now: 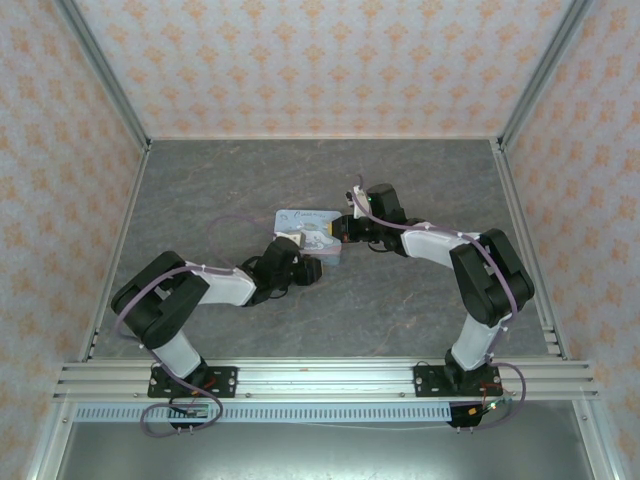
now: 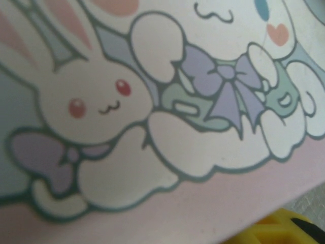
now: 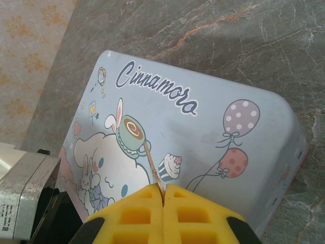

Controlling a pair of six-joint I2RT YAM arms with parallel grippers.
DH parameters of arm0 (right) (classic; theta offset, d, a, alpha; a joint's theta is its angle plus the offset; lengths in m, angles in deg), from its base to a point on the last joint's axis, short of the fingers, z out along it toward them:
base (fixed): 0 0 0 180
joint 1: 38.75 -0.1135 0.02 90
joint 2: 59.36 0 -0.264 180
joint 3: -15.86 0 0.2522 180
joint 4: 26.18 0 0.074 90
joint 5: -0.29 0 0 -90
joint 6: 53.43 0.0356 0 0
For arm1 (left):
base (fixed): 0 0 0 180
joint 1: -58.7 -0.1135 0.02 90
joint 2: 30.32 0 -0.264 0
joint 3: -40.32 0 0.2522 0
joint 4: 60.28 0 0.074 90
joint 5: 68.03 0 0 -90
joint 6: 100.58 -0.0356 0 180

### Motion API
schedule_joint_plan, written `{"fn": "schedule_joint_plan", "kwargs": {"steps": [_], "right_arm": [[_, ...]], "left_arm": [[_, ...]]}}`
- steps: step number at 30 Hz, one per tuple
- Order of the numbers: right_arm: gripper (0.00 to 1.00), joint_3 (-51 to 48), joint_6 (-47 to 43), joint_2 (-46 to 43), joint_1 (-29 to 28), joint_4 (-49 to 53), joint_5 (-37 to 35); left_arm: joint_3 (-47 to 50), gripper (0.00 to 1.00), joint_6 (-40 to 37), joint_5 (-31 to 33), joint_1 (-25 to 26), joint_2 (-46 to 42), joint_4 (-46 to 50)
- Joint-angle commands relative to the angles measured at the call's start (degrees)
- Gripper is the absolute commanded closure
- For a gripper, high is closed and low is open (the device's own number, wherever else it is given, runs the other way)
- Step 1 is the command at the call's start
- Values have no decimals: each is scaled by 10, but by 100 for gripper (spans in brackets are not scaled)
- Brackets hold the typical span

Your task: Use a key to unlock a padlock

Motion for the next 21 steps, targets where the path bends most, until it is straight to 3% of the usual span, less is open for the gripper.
{"fn": "schedule_joint_plan", "kwargs": {"steps": [1,21], "right_arm": [[100,-18,0,-1,-5,23,-23],[100,-27,21,-10,-15,16,-33]], "left_arm": [[-19,57,18,24,5,14,13],[-21,59,85,70,5,12,13]]}}
